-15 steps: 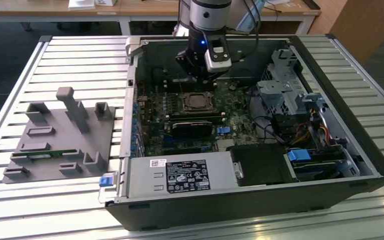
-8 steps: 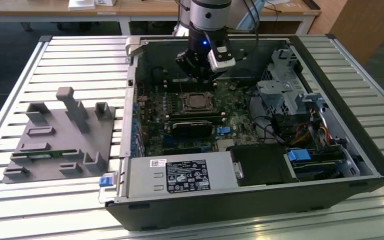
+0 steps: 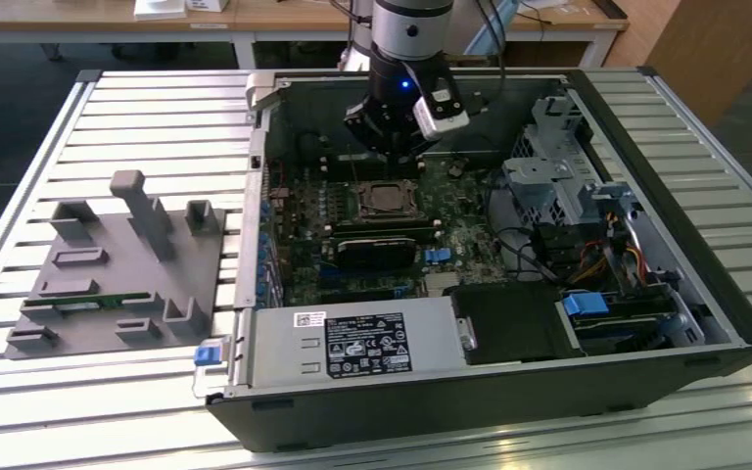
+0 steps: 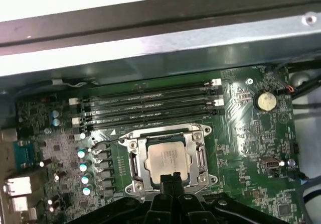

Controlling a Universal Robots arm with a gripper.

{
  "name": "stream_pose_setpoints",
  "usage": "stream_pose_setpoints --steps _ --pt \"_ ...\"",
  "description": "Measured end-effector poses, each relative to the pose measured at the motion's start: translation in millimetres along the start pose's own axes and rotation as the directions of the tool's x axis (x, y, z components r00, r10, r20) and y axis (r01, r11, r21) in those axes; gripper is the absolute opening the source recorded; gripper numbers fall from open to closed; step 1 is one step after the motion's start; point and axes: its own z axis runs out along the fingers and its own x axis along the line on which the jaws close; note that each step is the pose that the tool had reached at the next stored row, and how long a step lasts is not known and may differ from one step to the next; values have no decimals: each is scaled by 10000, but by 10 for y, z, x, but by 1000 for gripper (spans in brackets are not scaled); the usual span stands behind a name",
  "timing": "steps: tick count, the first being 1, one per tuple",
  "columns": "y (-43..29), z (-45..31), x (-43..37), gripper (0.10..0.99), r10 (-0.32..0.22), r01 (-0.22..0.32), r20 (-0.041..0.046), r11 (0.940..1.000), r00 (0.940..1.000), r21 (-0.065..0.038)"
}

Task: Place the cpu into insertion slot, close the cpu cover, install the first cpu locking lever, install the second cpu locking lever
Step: 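Install the first cpu locking lever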

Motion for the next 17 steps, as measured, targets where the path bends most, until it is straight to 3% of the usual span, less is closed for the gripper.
stream_pose_setpoints --steps 7,17 --pt "0 1 0 106 -959 959 7 9954 9954 15" --pt "-12 3 85 106 -1038 1038 8 9946 9946 16"
